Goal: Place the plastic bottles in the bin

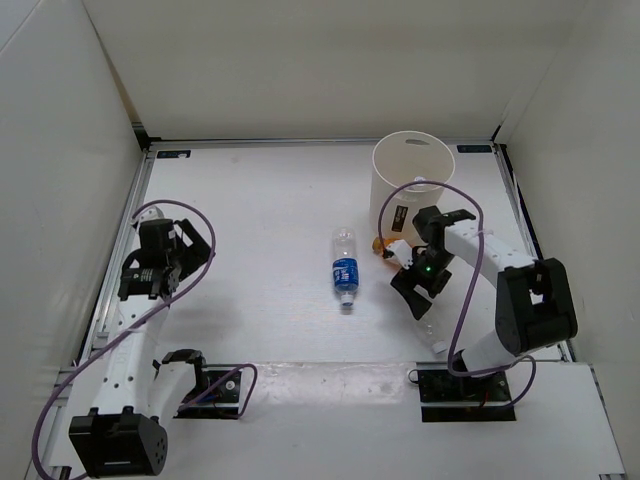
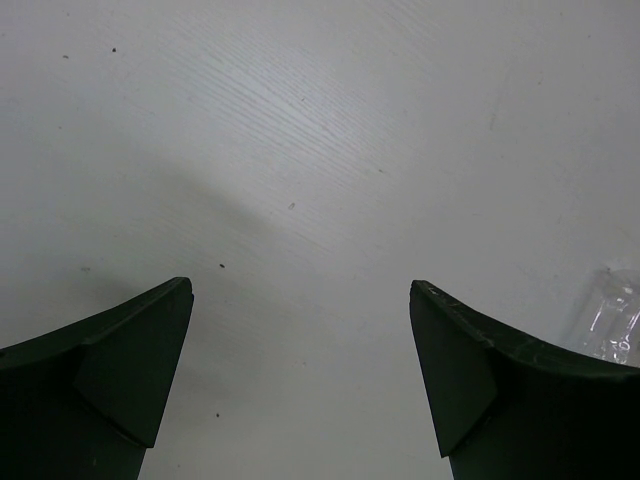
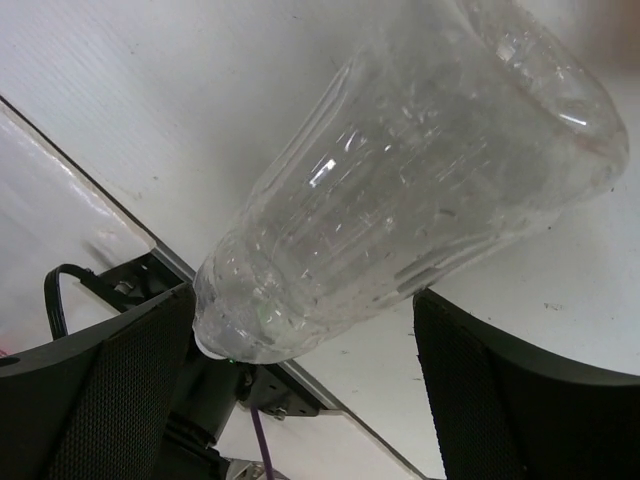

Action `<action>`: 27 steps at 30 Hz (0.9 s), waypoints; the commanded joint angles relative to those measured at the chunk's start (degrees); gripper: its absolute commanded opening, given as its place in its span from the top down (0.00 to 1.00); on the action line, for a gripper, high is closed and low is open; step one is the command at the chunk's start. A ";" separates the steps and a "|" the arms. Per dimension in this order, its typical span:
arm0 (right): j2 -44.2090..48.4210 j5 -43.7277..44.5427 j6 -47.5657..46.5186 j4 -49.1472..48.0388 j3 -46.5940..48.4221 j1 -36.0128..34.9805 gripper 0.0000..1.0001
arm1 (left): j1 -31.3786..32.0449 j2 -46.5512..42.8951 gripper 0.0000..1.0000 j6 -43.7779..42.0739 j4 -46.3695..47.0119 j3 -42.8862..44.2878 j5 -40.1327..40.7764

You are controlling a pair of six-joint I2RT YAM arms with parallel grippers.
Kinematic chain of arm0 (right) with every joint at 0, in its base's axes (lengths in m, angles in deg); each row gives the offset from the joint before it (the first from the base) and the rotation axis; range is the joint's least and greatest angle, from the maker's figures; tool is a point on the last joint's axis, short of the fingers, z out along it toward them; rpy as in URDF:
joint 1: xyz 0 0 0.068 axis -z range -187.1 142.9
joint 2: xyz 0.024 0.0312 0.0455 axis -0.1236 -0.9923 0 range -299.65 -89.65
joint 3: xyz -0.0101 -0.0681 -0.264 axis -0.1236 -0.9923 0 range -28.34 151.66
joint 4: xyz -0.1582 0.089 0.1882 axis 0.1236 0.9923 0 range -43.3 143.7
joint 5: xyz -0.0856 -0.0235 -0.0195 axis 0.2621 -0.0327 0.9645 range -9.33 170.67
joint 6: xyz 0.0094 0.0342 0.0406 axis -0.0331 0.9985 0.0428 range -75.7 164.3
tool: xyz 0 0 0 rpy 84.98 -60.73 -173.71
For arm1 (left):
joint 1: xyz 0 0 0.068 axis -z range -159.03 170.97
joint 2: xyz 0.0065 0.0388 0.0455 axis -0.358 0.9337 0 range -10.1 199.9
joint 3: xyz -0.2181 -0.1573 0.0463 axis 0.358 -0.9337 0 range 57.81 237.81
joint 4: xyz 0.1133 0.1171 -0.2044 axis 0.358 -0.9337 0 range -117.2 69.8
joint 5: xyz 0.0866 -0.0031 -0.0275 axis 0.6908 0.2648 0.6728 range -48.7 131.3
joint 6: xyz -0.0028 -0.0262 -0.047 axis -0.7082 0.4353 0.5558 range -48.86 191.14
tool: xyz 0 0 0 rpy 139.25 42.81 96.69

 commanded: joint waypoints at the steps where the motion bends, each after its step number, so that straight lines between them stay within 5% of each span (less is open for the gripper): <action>1: -2.27 1.61 1.09 1.08 1.25 -0.43 0.10 | -0.40 -1.96 0.00 0.31 -2.38 -0.68 0.99; 9: -3.24 1.35 -0.76 1.08 -2.26 -2.63 0.10 | -0.48 -0.74 0.00 -0.48 -3.61 1.08 2.48; 16: -5.00 2.75 -1.02 1.17 -2.00 -4.39 0.21 | -0.48 1.37 0.00 -0.39 -3.00 2.05 2.84; 22: -4.91 3.46 -0.15 1.96 -1.56 -6.85 0.36 | -0.48 2.08 0.00 0.22 -2.64 2.31 2.49; 27: -3.60 3.46 -1.02 2.05 -0.42 -7.12 0.58 | -0.48 2.25 0.00 0.57 -2.29 1.87 2.49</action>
